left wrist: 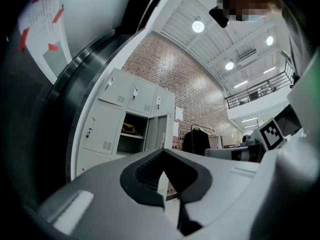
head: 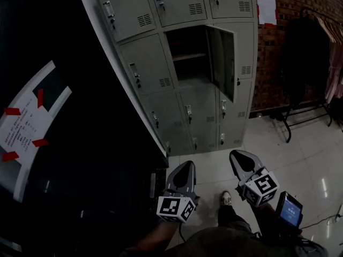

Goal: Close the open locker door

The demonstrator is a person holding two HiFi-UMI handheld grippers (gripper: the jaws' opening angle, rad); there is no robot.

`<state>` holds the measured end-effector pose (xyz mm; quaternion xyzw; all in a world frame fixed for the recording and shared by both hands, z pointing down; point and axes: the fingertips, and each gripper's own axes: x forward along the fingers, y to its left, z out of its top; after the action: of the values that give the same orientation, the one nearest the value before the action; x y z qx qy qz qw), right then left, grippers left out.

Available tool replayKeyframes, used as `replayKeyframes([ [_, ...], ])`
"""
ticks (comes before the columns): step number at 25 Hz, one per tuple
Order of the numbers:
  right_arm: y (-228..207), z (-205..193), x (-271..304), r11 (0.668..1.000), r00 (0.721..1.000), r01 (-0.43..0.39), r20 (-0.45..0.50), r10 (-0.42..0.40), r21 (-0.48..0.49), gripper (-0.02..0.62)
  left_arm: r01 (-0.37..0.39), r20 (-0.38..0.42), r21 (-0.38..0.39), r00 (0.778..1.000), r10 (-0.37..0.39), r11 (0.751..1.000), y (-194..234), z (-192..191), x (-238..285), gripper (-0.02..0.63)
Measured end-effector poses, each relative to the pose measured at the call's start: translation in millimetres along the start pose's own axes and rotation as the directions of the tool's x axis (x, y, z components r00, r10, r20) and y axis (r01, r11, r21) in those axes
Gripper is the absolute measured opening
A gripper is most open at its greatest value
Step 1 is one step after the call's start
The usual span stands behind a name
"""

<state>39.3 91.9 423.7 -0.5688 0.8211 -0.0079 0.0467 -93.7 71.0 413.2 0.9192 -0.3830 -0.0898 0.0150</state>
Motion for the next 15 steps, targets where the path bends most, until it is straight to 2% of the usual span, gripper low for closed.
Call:
replayKeyframes([
  [11, -163.5, 13.9, 123.0, 0.999, 0.999, -0.037, -0.006, 0.037, 0.003, 0.006, -0.03, -0.019, 0.014, 0.999, 0.03, 0.999, 43.1, -19.9, 198.8, -0.006],
  [15, -209.4, 17.7, 156.1, 0.998, 0.998, -0.056, -0.004, 0.056, 0.007, 0.006, -0.043, -0.025, 0.015, 0.999, 0.044, 0.999, 51.3, -24.5, 258.1, -0.005],
])
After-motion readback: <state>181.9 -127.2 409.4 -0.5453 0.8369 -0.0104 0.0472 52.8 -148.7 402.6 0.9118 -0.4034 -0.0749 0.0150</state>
